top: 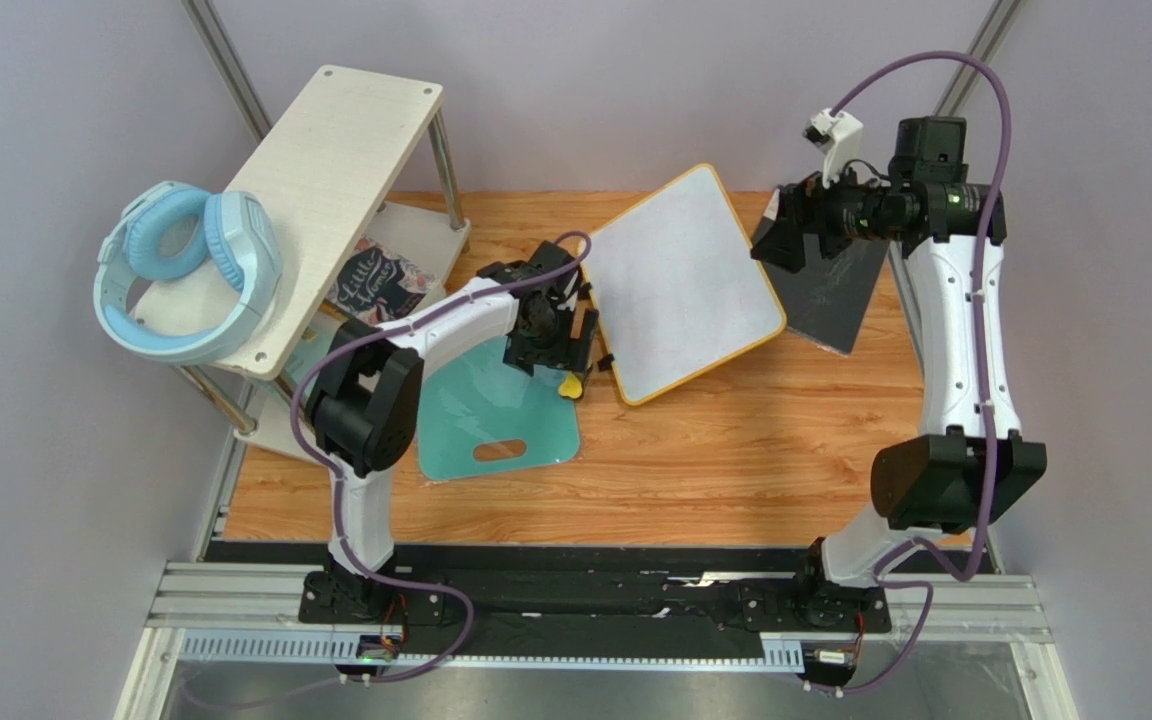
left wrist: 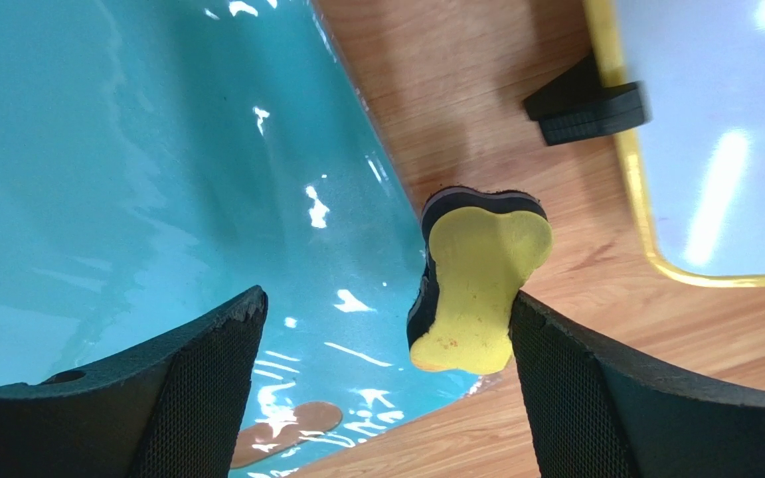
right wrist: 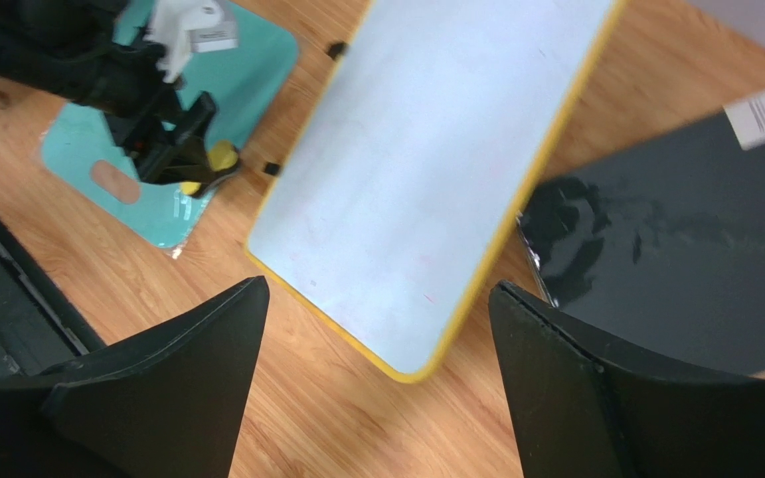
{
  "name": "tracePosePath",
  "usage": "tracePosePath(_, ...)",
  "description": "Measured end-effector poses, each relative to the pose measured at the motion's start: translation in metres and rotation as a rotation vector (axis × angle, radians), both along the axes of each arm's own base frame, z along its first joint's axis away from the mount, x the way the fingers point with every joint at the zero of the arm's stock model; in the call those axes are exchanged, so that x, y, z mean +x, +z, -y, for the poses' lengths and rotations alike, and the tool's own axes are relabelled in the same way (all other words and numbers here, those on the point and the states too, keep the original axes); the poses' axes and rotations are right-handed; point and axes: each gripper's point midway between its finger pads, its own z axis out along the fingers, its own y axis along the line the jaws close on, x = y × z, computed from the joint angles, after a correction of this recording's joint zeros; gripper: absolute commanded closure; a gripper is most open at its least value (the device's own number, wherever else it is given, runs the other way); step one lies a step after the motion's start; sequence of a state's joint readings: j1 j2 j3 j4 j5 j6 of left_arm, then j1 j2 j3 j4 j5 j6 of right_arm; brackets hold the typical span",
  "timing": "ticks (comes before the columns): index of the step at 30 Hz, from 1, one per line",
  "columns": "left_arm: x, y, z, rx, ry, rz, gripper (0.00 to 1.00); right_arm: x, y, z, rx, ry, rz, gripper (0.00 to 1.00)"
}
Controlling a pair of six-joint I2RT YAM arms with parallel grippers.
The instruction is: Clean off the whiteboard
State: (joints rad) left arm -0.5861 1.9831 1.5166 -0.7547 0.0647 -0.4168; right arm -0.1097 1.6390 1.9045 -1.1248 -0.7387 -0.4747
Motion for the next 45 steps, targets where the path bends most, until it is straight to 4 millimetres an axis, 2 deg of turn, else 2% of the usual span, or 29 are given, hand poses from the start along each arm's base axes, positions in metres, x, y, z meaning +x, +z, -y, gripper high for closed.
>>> tracePosePath(2, 0.006, 0.014, 0.002, -0.045, 0.012, 0.031, 0.07, -0.013, 0.019, -0.028, 0.016, 0.082, 0.048, 0.19)
tracePosePath(5, 0.015, 0.036, 0.009, -0.136, 0.027, 0.066, 0.07, -0.039, 0.029, -0.085, 0.029, 0.264, 0.084, 0.85)
tracePosePath(6, 0.017, 0.044, 0.012, -0.18, 0.032, 0.071, 0.07, -0.049, 0.029, -0.105, 0.035, 0.335, 0.084, 1.0)
tracePosePath(9, 0.019, 0.061, 0.022, -0.317, 0.046, 0.071, 0.07, -0.075, 0.014, -0.151, 0.061, 0.497, 0.017, 1.0)
tracePosePath(11, 0.015, 0.069, 0.025, -0.387, 0.055, 0.056, 0.08, -0.081, 0.0, -0.169, 0.084, 0.557, -0.047, 1.0)
tracePosePath(15, 0.009, 0.091, 0.032, -0.483, 0.058, 0.046, 0.08, -0.076, -0.036, -0.186, 0.121, 0.599, -0.178, 1.0)
tracePosePath(19, -0.003, 0.124, 0.037, -0.57, 0.036, 0.07, 0.08, -0.077, -0.068, -0.197, 0.123, 0.6, -0.279, 1.0)
tracePosePath(24, -0.017, 0.161, 0.036, -0.636, 0.007, 0.126, 0.08, -0.078, -0.074, -0.22, 0.153, 0.612, -0.306, 1.0)
tracePosePath(28, -0.02, 0.159, 0.03, -0.625, 0.026, 0.128, 0.09, -0.079, -0.074, -0.231, 0.175, 0.613, -0.325, 1.0)
tracePosePath(38, -0.029, 0.131, 0.011, -0.526, 0.078, 0.085, 0.09, -0.081, -0.104, -0.249, 0.154, 0.598, -0.437, 1.0)
tracePosePath(42, -0.035, 0.134, 0.007, -0.521, 0.063, 0.089, 0.09, -0.08, -0.105, -0.25, 0.156, 0.587, -0.447, 1.0)
tracePosePath(45, -0.049, 0.149, 0.015, -0.573, 0.01, 0.08, 0.09, -0.067, -0.112, -0.255, 0.146, 0.576, -0.411, 1.0)
